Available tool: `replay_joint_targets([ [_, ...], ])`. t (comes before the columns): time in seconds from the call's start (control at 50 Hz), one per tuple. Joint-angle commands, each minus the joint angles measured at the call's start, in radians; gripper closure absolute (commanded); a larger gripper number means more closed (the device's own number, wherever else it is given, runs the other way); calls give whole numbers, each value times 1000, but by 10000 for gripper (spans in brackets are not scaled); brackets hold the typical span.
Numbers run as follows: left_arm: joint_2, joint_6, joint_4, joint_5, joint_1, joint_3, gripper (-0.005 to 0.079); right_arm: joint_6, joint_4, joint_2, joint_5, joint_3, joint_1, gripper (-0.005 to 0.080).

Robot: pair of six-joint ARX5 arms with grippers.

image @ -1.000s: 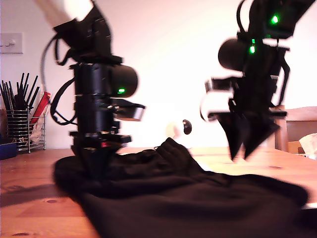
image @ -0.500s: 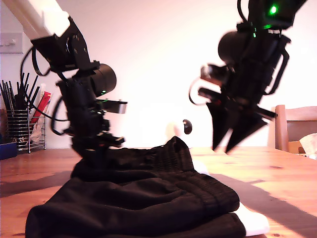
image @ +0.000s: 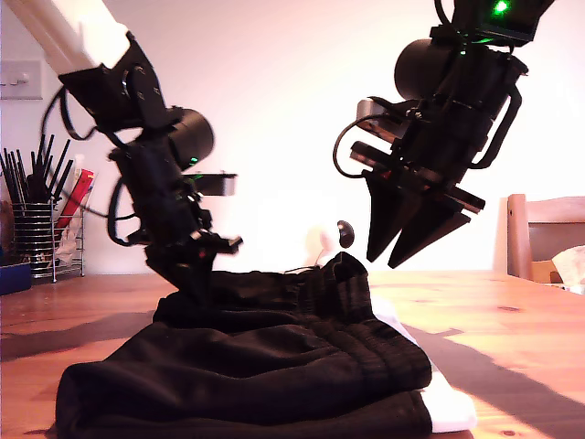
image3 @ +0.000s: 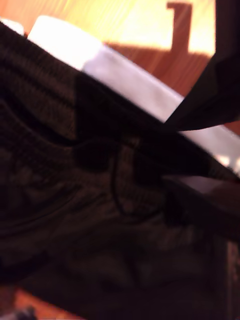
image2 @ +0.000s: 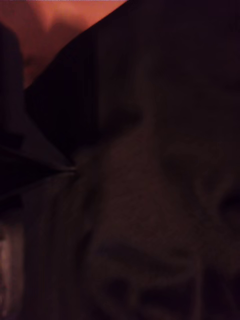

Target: Fold the shorts in front of you. After folding it, place it to the left side.

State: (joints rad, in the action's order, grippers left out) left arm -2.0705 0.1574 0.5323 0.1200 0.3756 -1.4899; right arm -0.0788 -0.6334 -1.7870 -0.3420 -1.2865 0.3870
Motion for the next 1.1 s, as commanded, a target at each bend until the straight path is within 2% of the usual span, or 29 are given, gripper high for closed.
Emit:
replay_joint_targets([
  [0.0,72,-26,27,40,-6,-7,762,2,13,24,-9,5,3,503],
  [0.24,134,-38,75,114,-7,-5,762,2,32,53,-8,6,-10,503],
  [0.56,219,-63,5,243,-7,82,762,58,187,167,-10,108,-71,503],
  [0.7,301,-76,-49,306,-20,183,762,79,272,258,-7,221,-97,503],
  [0.82,393,-106,-135,325,-38,325,762,83,349,356,-13,334,-100,503],
  [1.08,594,-261,-248,366,-48,607,761,160,426,528,-27,542,-100,503],
])
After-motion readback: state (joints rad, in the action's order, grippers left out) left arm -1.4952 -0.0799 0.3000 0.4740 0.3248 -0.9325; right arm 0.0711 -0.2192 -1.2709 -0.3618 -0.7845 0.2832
